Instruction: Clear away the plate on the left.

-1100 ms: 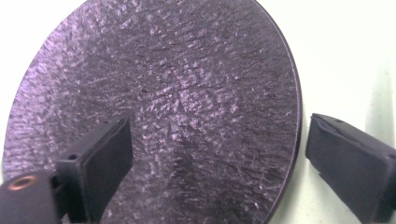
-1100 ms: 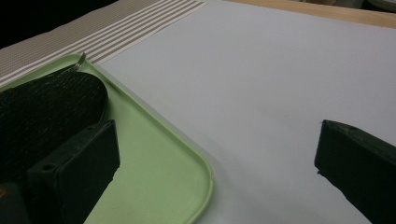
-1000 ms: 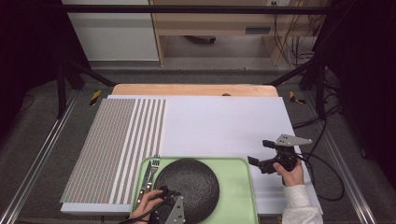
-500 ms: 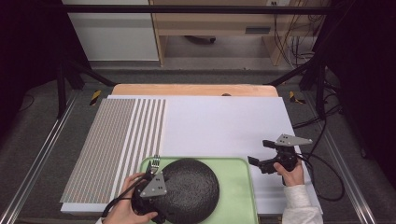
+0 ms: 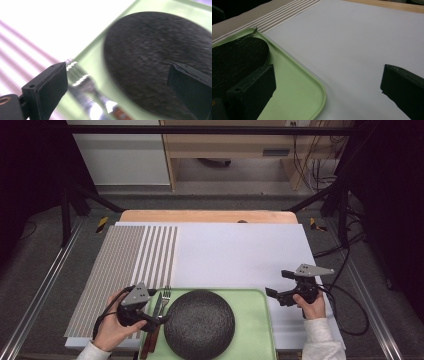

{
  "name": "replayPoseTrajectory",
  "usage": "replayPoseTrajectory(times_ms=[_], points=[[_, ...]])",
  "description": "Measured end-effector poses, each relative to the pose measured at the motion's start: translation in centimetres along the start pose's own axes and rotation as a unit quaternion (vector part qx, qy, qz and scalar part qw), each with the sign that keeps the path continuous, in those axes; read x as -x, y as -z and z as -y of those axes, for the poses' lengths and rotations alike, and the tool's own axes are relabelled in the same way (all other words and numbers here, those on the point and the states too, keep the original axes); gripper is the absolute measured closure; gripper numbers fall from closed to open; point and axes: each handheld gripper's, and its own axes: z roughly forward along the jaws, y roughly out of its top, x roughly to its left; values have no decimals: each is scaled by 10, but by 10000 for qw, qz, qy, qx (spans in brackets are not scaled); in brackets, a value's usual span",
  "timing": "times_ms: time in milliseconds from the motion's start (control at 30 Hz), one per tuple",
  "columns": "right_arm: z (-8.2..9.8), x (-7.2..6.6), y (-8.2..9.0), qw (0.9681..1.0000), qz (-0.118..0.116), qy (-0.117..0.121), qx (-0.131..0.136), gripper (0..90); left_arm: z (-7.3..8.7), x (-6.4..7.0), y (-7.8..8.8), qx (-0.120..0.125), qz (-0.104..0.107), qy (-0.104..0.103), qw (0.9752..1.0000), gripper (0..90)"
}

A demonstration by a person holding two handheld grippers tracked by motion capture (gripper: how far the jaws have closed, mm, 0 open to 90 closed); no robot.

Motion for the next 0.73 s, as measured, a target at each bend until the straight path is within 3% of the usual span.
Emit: replayPoseTrajectory(times_ms=[100, 533, 733], points=[[0, 0, 0, 10000, 7, -8, 4, 5, 10, -15, 6, 193, -188, 309, 9992, 30], [2, 1, -1, 10000, 15, -38, -61, 5, 44, -49, 20, 418, -699, 811, 9934, 28], [2, 1, -2, 9999, 44, -26, -115, 5, 53, -56, 22, 455, -813, 938, 9912, 28]])
